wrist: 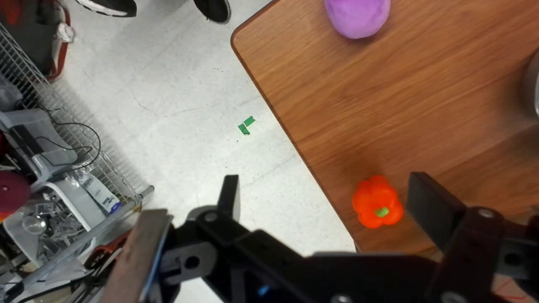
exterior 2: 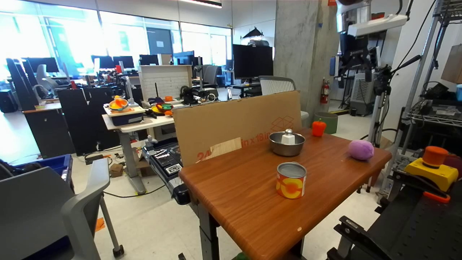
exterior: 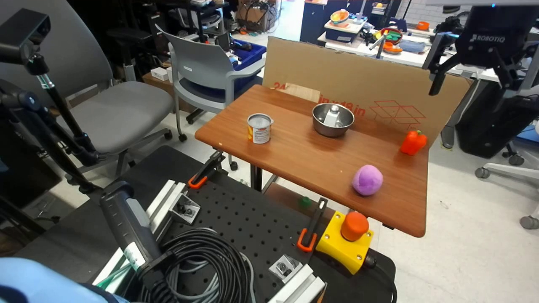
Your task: Move the orange object slightly backward to the left
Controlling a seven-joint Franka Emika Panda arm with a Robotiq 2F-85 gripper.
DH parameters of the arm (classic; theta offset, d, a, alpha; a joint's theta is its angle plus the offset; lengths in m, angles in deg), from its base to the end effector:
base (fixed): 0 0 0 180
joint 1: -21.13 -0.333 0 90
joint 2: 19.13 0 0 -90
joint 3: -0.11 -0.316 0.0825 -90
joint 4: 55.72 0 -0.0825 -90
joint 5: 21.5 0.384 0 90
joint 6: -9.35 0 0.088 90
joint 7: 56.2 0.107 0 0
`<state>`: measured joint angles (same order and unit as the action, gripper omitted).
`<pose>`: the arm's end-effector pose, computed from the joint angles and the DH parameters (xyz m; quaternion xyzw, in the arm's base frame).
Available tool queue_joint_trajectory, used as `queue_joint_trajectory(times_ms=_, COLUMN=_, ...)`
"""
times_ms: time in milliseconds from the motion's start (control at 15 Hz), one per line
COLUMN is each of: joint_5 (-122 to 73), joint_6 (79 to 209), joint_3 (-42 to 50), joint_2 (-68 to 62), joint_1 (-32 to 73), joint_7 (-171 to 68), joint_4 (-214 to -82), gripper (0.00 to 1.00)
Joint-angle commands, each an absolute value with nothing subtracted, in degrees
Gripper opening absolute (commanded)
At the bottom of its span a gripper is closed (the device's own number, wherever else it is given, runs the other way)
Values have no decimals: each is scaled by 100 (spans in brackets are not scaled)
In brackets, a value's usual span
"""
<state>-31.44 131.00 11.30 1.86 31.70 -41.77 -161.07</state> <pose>0.5831 -0.2329 0.3286 0.9596 -0.2576 -0.0453 0.1041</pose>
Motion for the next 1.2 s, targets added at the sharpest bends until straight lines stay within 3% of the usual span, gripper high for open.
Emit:
queue_joint_trajectory(times_ms=0, joint_5=-2861, joint_6=12987, joint_3=1193, joint_2=1002, joint_1=3219, joint_7=-4124, joint_4=-15306, gripper=100)
queue_joint_trajectory(times_ms=1133, joint_5=-1972, joint_6=12205, joint_3=1000, joint_2=3065, joint_1=3385, joint_7=-4578, joint_4=-13198, gripper=100)
